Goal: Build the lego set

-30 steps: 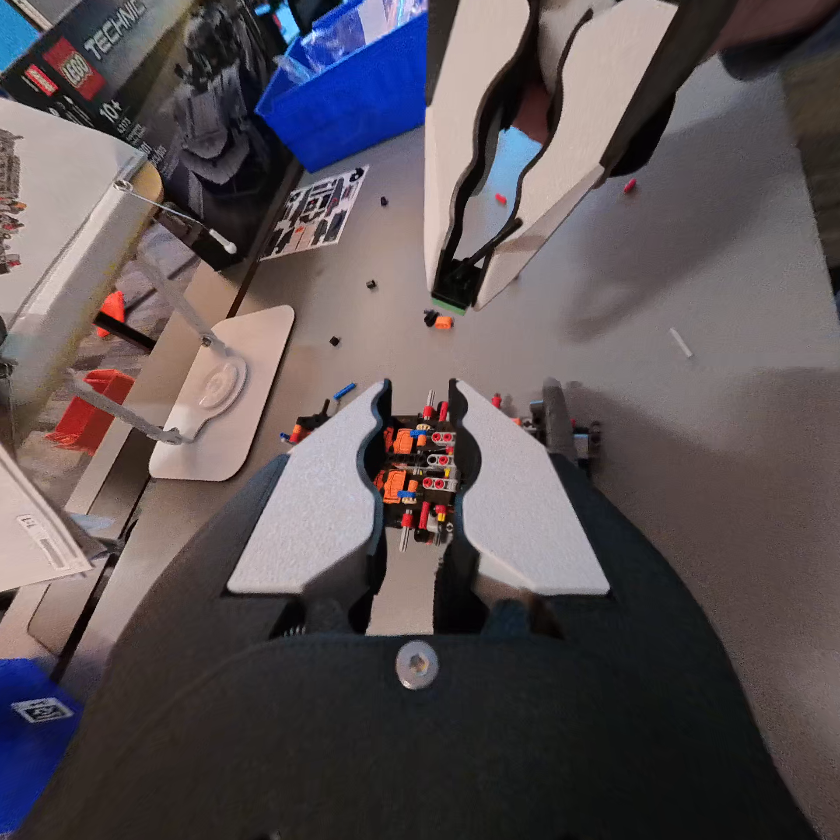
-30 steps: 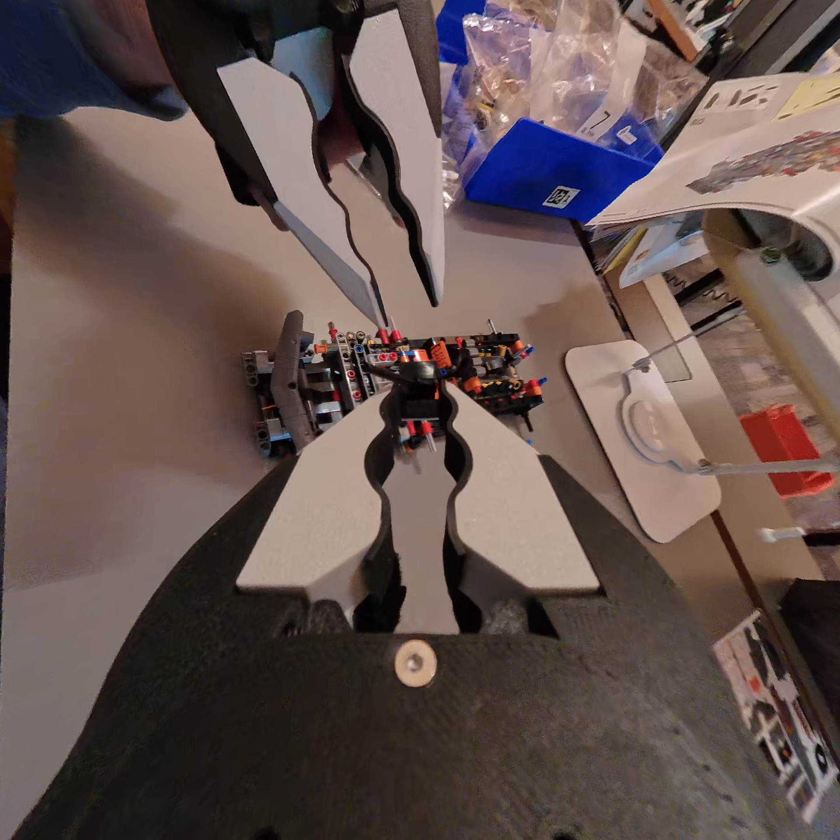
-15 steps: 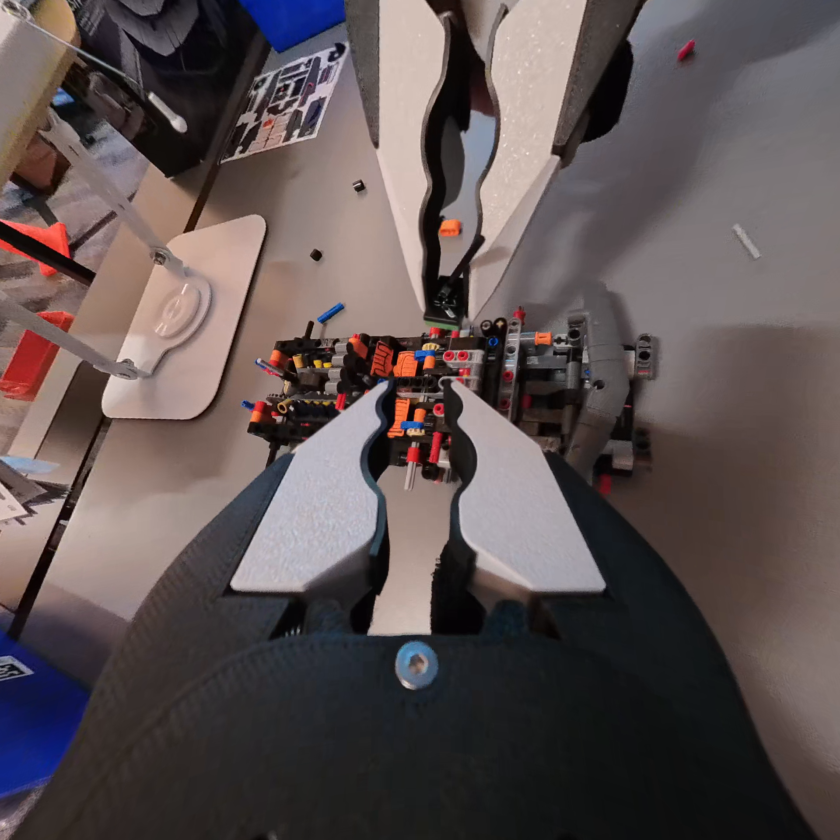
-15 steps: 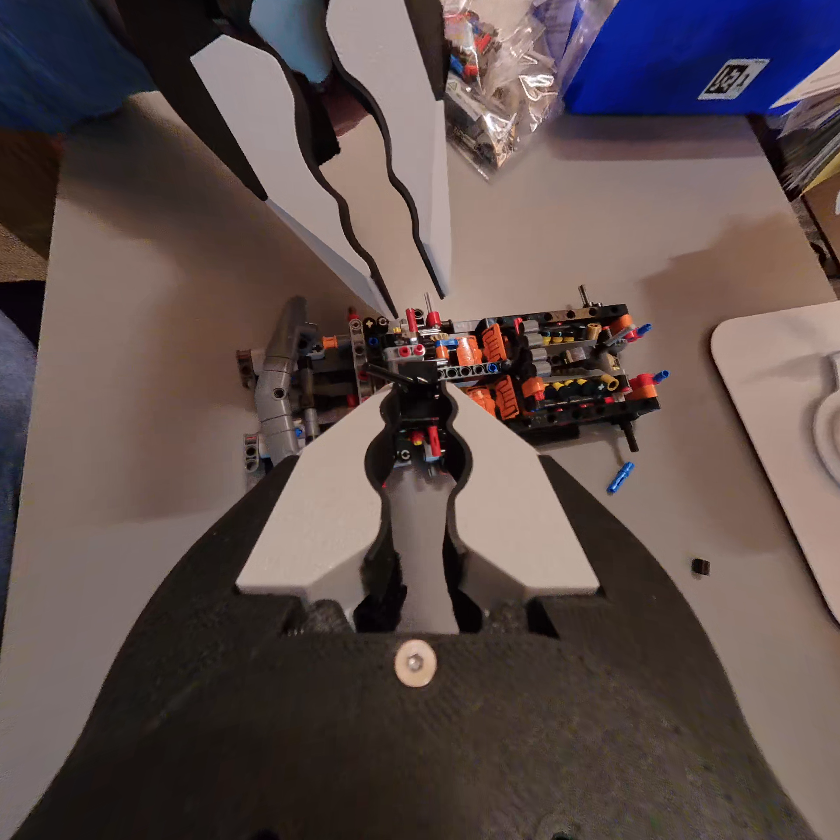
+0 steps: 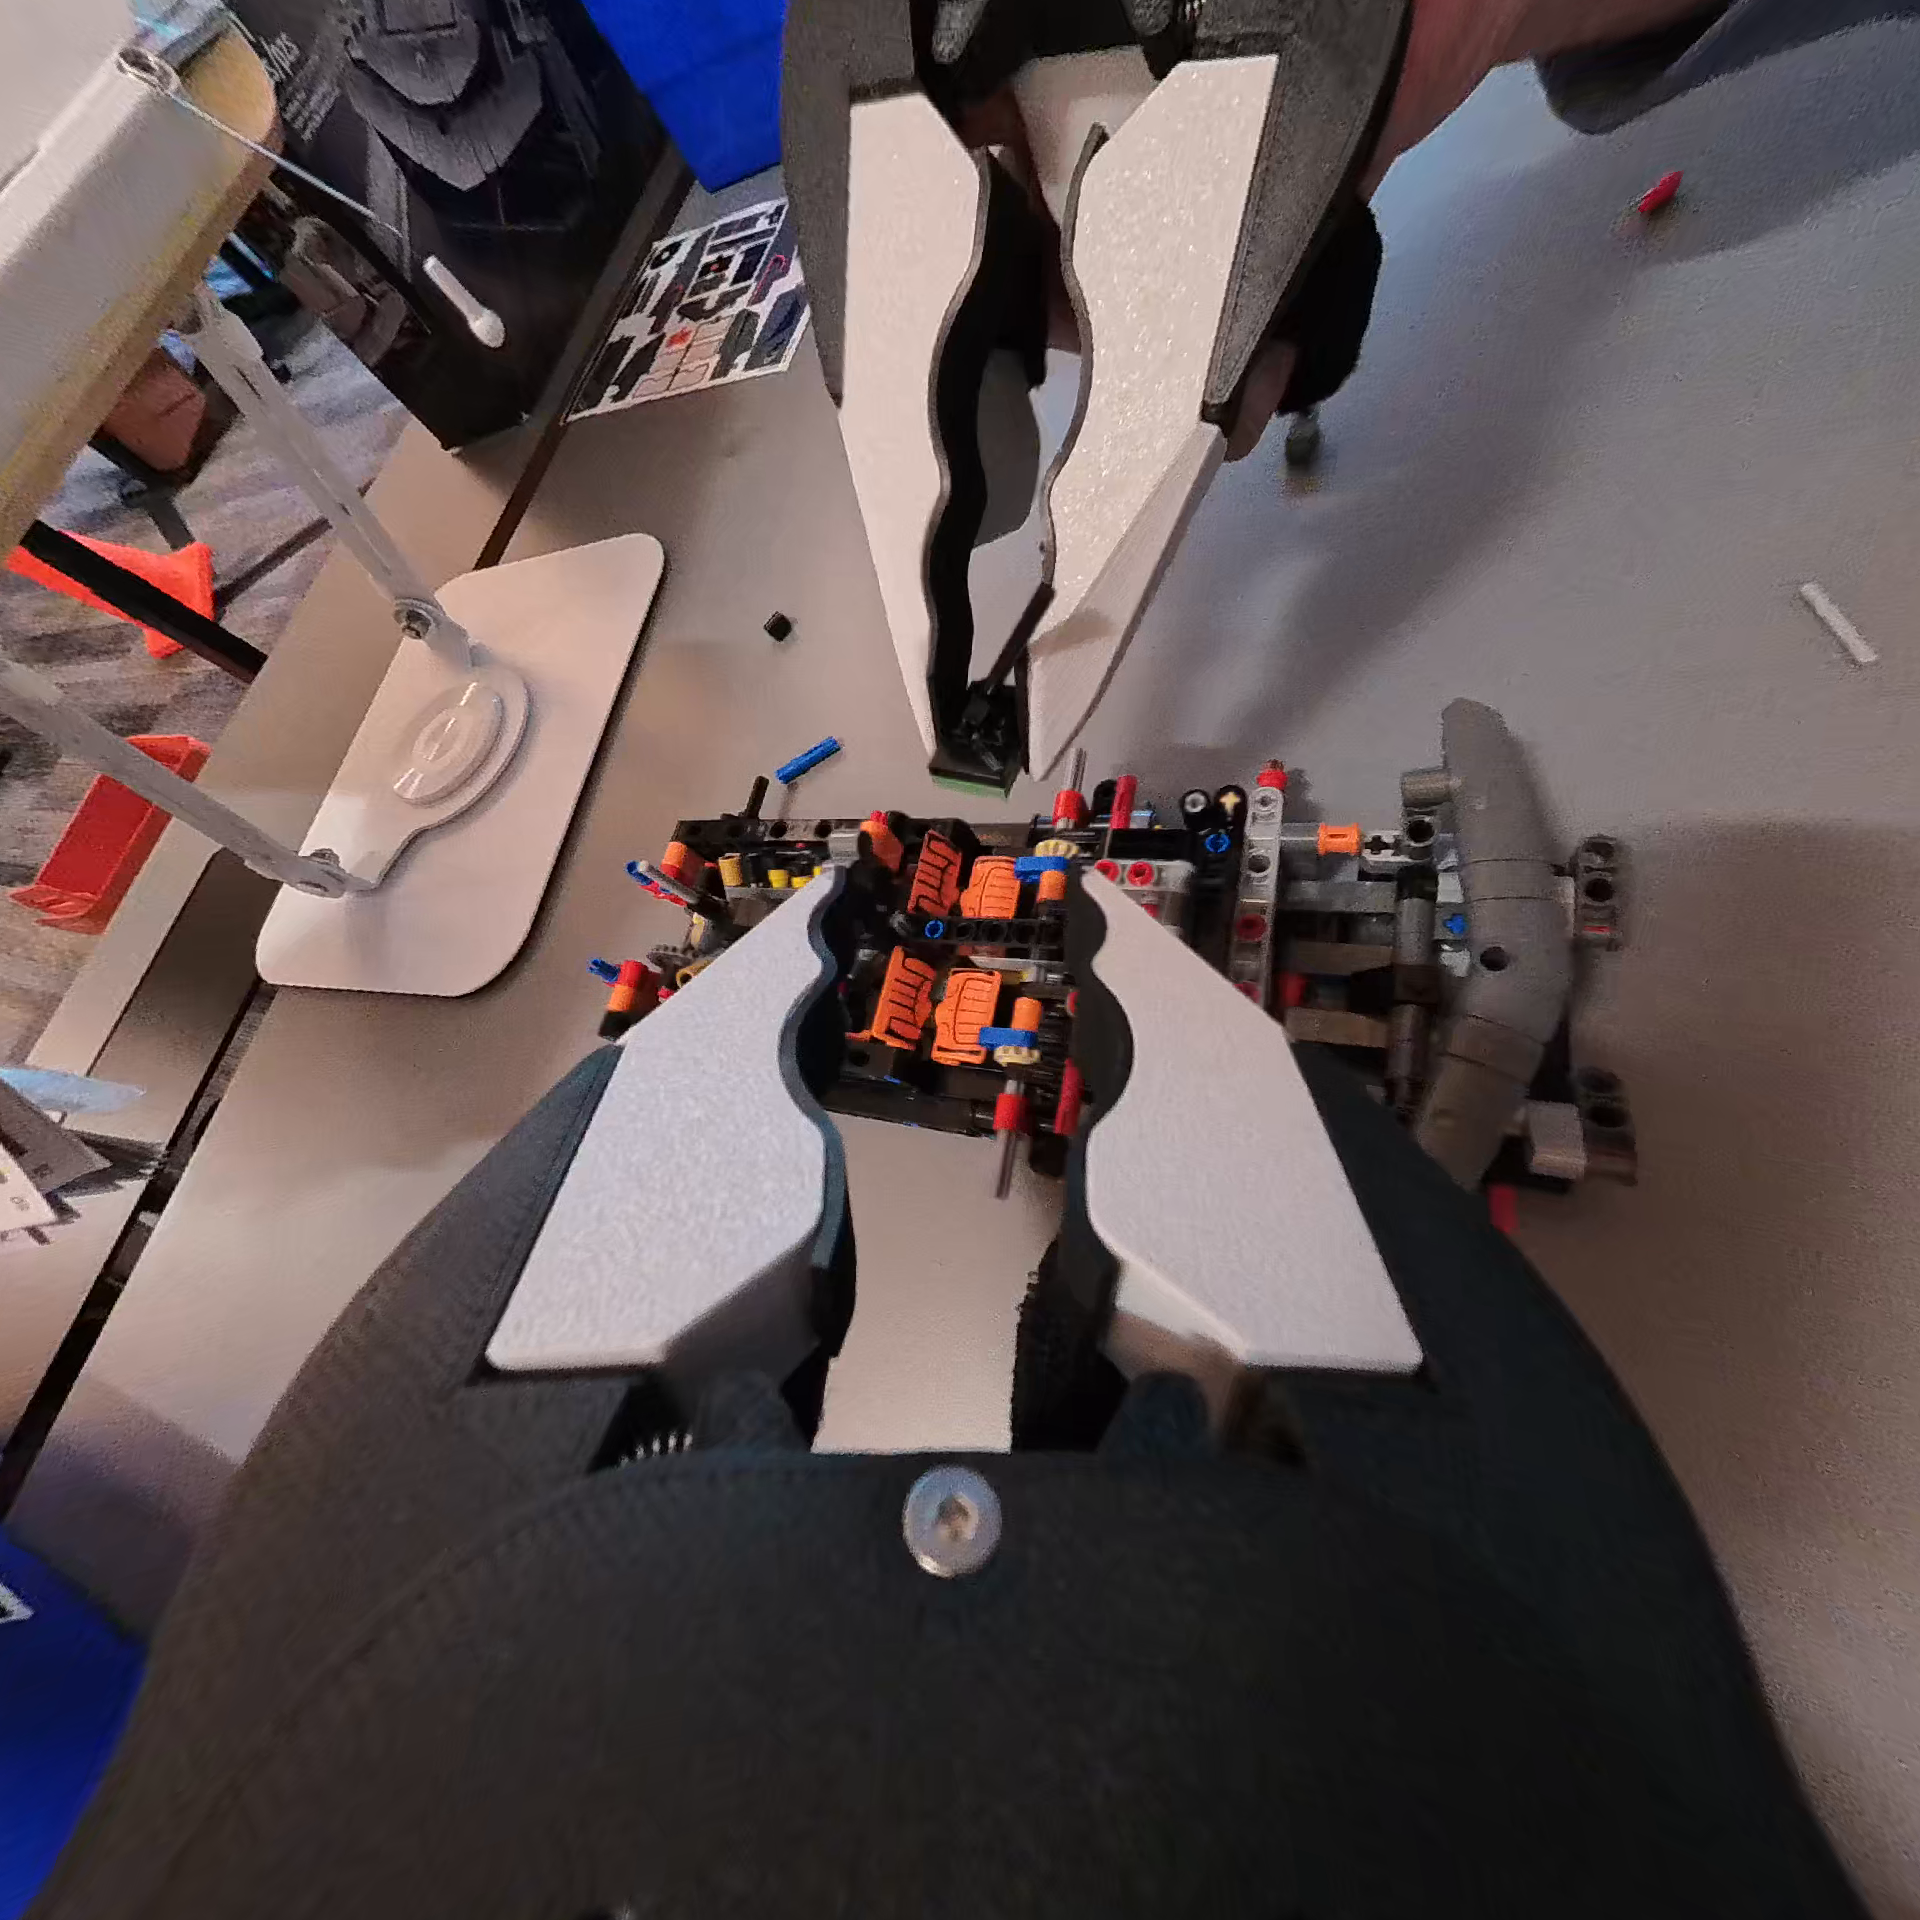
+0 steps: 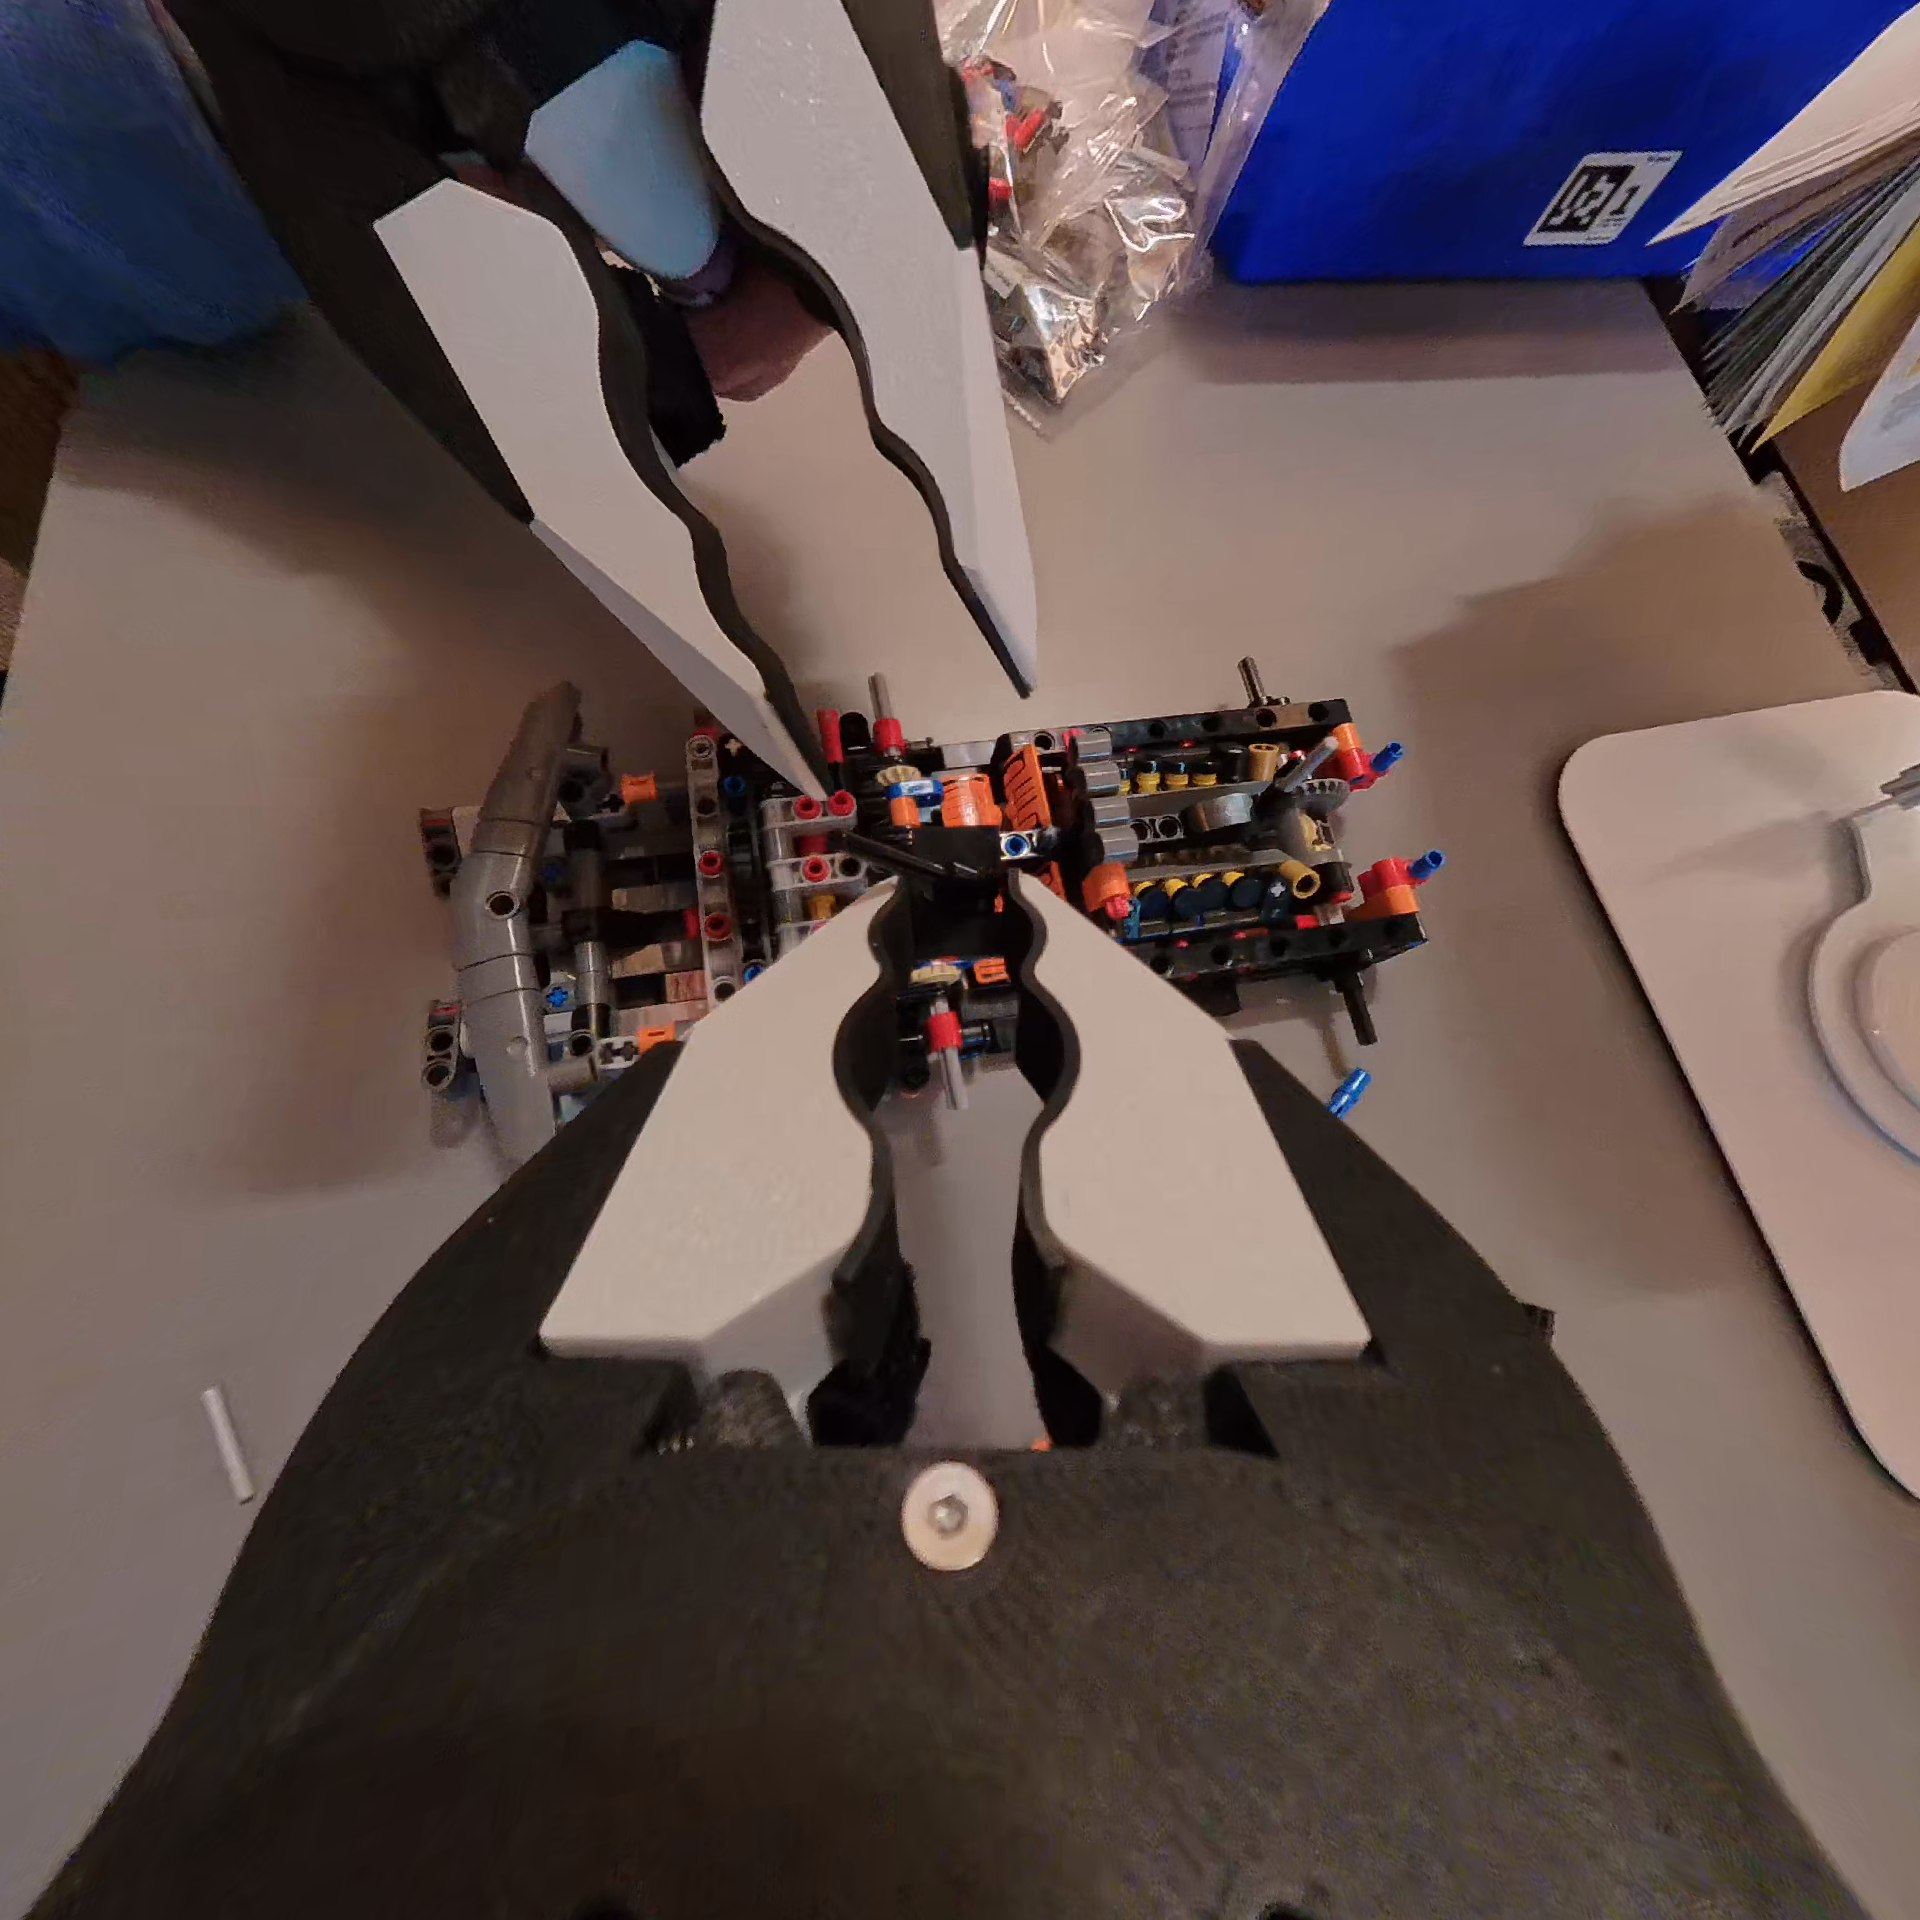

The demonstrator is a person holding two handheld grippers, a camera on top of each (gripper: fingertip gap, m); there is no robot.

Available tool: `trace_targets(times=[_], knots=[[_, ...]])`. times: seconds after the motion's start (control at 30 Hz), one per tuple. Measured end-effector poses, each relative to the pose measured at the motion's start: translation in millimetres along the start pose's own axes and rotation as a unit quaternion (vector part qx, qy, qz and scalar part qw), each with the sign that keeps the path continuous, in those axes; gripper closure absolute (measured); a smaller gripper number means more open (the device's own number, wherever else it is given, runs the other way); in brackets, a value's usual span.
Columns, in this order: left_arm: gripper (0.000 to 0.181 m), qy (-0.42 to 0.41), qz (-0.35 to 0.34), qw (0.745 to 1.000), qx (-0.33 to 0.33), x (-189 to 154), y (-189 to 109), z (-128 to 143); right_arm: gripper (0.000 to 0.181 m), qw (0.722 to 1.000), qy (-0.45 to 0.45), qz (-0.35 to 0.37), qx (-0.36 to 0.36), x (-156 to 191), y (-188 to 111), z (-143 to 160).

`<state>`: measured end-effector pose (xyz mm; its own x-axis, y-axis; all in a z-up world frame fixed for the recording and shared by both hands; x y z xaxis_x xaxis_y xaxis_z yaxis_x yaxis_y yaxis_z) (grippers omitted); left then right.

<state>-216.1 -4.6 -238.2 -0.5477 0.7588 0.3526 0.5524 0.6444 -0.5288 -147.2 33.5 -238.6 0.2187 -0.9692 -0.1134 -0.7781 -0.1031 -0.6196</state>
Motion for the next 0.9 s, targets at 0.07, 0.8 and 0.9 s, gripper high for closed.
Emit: trace_targets(times=[0.07, 0.8, 0.9], knots=[[0.144, -0.001, -0.004, 1.0, -0.001, 4.7, 4.1, 1.2, 0.168, 1.0, -0.001, -0.004, -0.001, -2.3, 2.5, 2.6], [0.148, -0.045, -0.012, 0.999, -0.024, 35.8, 22.6, 3.8, 0.167, 0.997, -0.009, 0.017, -0.07, -29.6, 8.7, 10.6], [0.149, -0.05, -0.007, 0.998, -0.025, 34.9, 24.3, 4.8, 0.168, 0.997, -0.01, 0.024, -0.073, -29.5, 6.3, 11.9]])
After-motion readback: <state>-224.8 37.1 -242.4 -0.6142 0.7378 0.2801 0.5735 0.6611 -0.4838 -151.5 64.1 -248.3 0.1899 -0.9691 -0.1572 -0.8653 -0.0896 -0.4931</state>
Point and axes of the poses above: each gripper's, where its closed fingertips meet, y out along the fingers, z out of its underside, x = y × z across the jaws, the point moved 4 cm from there along -y, back along the fingers, and after that the axes turned 1 degree about z, right-handed, at the moved point
